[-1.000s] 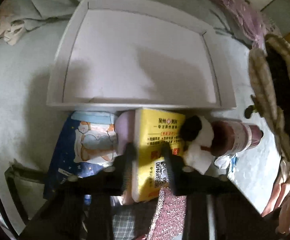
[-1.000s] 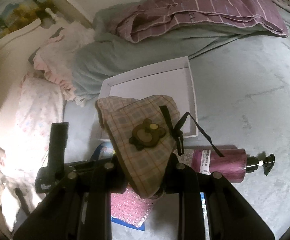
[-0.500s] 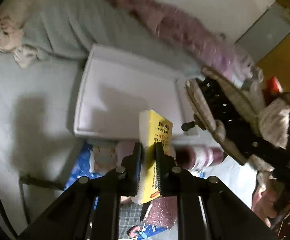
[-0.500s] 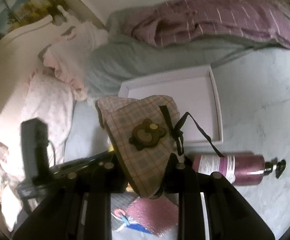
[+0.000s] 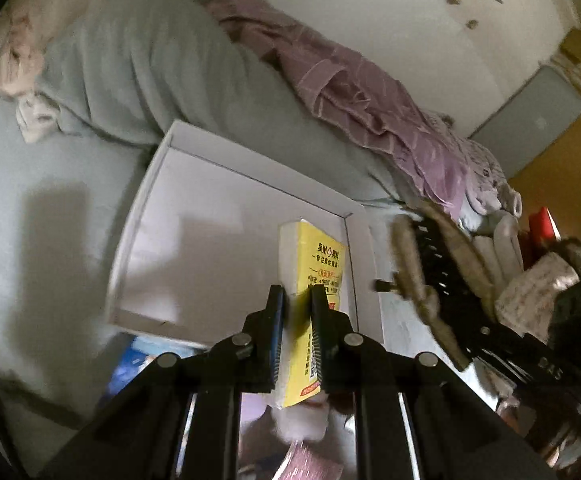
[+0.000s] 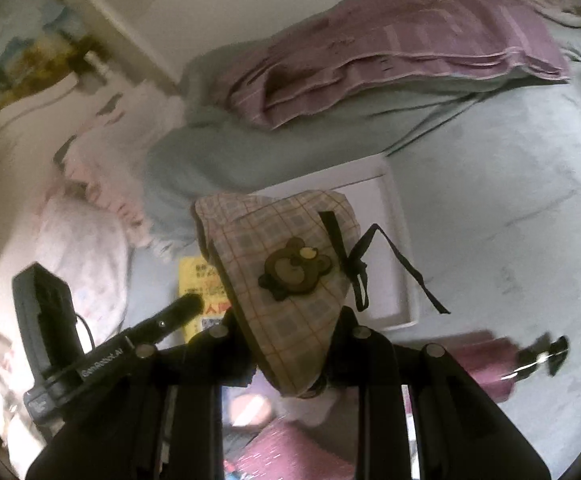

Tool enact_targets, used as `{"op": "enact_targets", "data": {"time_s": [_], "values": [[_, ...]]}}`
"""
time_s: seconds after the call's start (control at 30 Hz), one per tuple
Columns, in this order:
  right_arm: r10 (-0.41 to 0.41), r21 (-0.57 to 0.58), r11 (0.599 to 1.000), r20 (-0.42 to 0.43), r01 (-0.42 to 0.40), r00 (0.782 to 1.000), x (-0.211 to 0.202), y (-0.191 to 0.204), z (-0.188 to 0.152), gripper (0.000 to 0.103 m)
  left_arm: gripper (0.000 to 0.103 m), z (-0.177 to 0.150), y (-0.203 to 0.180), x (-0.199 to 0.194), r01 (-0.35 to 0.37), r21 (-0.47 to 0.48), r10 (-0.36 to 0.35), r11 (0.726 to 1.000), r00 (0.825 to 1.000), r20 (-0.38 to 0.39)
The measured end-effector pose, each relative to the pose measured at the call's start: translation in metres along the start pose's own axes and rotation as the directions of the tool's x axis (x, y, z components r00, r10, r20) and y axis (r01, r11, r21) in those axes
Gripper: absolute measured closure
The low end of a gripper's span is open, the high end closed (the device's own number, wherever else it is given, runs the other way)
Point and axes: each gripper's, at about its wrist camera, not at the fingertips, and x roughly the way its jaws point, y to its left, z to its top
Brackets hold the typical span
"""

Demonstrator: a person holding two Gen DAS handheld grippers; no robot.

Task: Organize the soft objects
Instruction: 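Grasp the yellow card with the left gripper while the right holds the pouch above the tray, then release the yellow card into the tray with the left gripper while the right drops the pouch in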

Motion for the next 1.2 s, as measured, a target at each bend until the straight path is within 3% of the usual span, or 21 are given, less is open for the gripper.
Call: {"op": "enact_targets", "data": {"time_s": [0.2, 0.33, 0.4, 0.57, 0.63, 0.83, 1.2], "values": [[0.006, 0.079, 0.997, 0.028, -0.008, 1.0, 0.007, -0.033, 0.008, 0.076, 0.091, 0.011, -0.013, 0.046, 0.041, -0.03, -0.043, 0.999, 0.998, -0.051], [0.018, 0.087, 0.996, 0.032, -0.021, 0.999, 0.016, -0.037, 0.009, 0.076, 0.091, 0.011, -0.028, 0.071, 0.001, 0.005, -0.001, 1.0, 0.997, -0.073], [0.02, 0.094, 0.995, 0.023, -0.022, 1.0, 0.021, -0.038, 0.008, 0.076, 0.091, 0.007, -0.029, 0.085, 0.024, -0.006, -0.024, 1.0, 0.996, -0.091], [-0.053, 0.09, 0.995, 0.051, 0.048, 0.997, 0.019, -0.042, 0.01, 0.076, 0.091, -0.004, -0.034, 0.127, 0.011, -0.034, -0.016, 0.999, 0.989, -0.146], [-0.06, 0.099, 0.994, 0.054, 0.054, 0.997, 0.019, -0.046, 0.011, 0.076, 0.09, -0.008, -0.043, 0.146, -0.04, -0.007, 0.038, 0.999, 0.983, -0.179], [-0.062, 0.114, 0.992, 0.026, 0.059, 0.998, 0.028, -0.05, 0.01, 0.076, 0.089, -0.006, -0.063, 0.15, -0.174, 0.133, 0.19, 0.976, 0.975, -0.114], [-0.104, 0.115, 0.988, 0.02, 0.101, 0.994, 0.041, -0.05, 0.008, 0.076, 0.083, -0.011, -0.08, 0.148, -0.273, 0.283, 0.29, 0.919, 0.957, -0.018]]}}
